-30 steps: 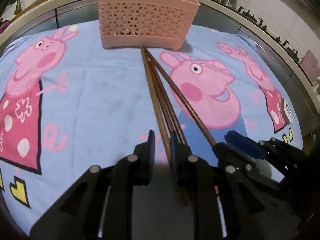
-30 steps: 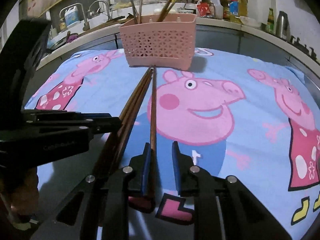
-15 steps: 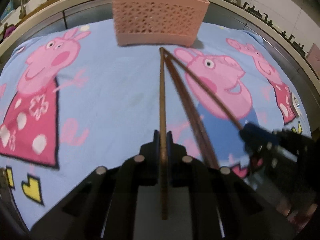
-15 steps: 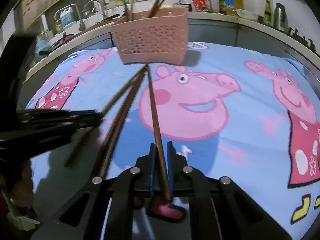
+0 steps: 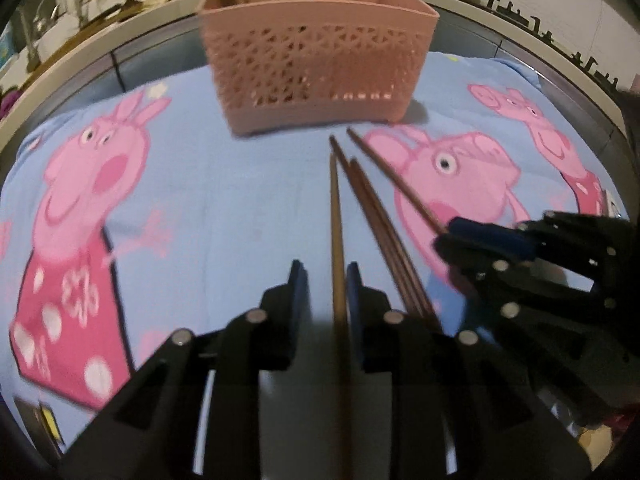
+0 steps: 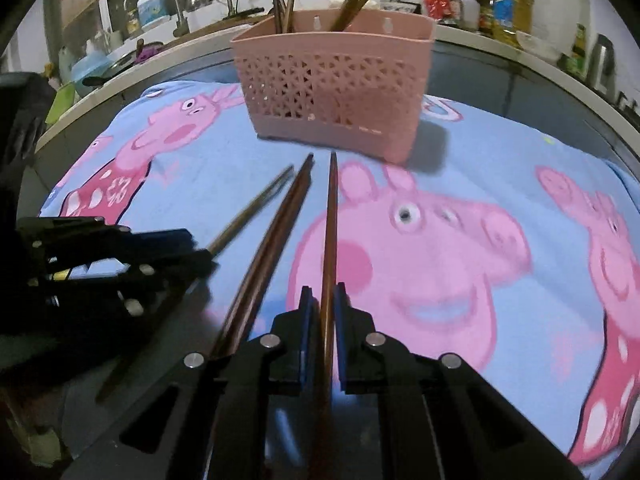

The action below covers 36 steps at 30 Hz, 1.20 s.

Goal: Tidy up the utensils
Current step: 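Raise the left tool's chopstick above the caddy while the right tool raises its chopstick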

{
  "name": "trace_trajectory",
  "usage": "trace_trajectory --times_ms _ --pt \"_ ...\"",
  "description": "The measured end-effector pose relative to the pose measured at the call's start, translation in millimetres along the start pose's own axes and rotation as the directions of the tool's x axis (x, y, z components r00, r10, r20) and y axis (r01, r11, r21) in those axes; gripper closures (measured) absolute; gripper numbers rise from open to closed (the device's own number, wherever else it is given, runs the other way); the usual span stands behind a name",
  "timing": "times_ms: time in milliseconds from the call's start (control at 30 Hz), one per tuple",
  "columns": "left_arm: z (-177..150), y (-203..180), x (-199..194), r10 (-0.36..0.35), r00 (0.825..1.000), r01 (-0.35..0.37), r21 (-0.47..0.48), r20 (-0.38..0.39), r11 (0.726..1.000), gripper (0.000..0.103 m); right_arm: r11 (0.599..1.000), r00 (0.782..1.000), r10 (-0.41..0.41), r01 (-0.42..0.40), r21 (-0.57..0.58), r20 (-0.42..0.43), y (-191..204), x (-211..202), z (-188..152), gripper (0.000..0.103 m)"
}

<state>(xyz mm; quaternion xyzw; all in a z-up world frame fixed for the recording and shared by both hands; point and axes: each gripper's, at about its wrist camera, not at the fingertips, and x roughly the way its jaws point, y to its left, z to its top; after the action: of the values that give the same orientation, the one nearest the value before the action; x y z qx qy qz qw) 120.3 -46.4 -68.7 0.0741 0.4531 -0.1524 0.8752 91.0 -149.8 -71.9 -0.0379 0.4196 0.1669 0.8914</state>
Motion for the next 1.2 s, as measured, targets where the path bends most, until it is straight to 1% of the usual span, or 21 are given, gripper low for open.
trace_trajectory --times_ms 100,167,200,233,400,500,567,633,700,733,767,800,867,900,933,967,1000,1067,1200 --pt "18 1 12 0.015 1.000 -0.015 0.020 0.011 1.000 0.083 1.000 1.000 0.025 -0.024 0.016 -0.019 -6 13 21 0.103" --pt "26 3 16 0.018 1.000 -0.019 0.024 0.017 1.000 0.089 0.998 0.998 0.054 -0.054 0.014 -0.030 -8 22 34 0.103" --pt "31 5 18 0.004 1.000 -0.004 0.021 0.020 1.000 0.095 0.998 0.997 0.066 -0.065 0.012 -0.035 -9 24 38 0.103" --pt "33 7 20 -0.010 1.000 0.010 0.018 0.020 1.000 0.097 0.997 0.996 0.079 -0.078 0.009 -0.039 -10 26 41 0.103" --pt "37 15 17 -0.050 0.999 0.051 -0.006 0.019 0.999 0.098 0.995 0.994 0.103 -0.103 0.005 -0.046 -12 30 48 0.103" --pt "36 18 -2 -0.074 0.995 0.075 -0.016 0.066 0.997 0.098 0.989 0.989 0.148 -0.148 0.029 0.000 -16 19 45 0.103" --pt "36 22 -24 -0.091 0.989 0.095 -0.023 0.118 0.995 0.098 0.983 0.982 0.179 -0.181 0.038 0.059 -17 1 41 0.103" --pt "38 25 -44 -0.103 0.981 0.109 -0.028 0.164 0.994 0.098 0.977 0.971 0.203 -0.209 0.035 0.128 -17 -20 39 0.103" --pt "39 28 -70 -0.113 0.968 0.123 -0.033 0.223 0.992 0.098 0.972 0.955 0.221 -0.231 0.031 0.196 -18 -40 38 0.103" --pt "40 31 -85 -0.116 0.960 0.130 -0.035 0.256 0.991 0.098 0.970 0.944 0.229 -0.243 0.030 0.239 -19 -53 38 0.103" --pt "42 32 -93 -0.117 0.954 0.132 -0.035 0.274 0.991 0.098 0.967 0.932 0.234 -0.252 0.029 0.278 -20 -65 38 0.103" --pt "46 34 -106 -0.116 0.945 0.133 -0.037 0.306 0.990 0.098 0.966 0.923 0.236 -0.256 0.029 0.304 -20 -73 39 0.103" --pt "53 37 -132 -0.115 0.924 0.140 -0.042 0.365 0.989 0.098 0.963 0.896 0.237 -0.268 0.030 0.375 -22 -94 44 0.103" --pt "56 40 -142 -0.115 0.916 0.142 -0.043 0.386 0.989 0.098 0.962 0.887 0.237 -0.271 0.031 0.396 -22 -101 46 0.103" --pt "61 41 -154 -0.112 0.903 0.143 -0.043 0.414 0.989 0.098 0.961 0.873 0.237 -0.276 0.032 0.426 -23 -110 50 0.103" --pt "64 42 -160 -0.112 0.897 0.143 -0.043 0.429 0.989 0.098 0.959 0.861 0.236 -0.281 0.034 0.450 -22 -116 56 0.103" --pt "68 42 -171 -0.111 0.885 0.144 -0.040 0.452 0.989 0.098 0.957 0.846 0.236 -0.288 0.037 0.479 -23 -125 61 0.103" --pt "76 41 -186 -0.107 0.870 0.140 -0.032 0.482 0.990 0.098 0.953 0.822 0.237 -0.301 0.042 0.518 -26 -140 67 0.103" --pt "81 40 -206 -0.099 0.852 0.129 -0.024 0.513 0.991 0.098 0.948 0.784 0.236 -0.316 0.041 0.574 -29 -164 80 0.103"
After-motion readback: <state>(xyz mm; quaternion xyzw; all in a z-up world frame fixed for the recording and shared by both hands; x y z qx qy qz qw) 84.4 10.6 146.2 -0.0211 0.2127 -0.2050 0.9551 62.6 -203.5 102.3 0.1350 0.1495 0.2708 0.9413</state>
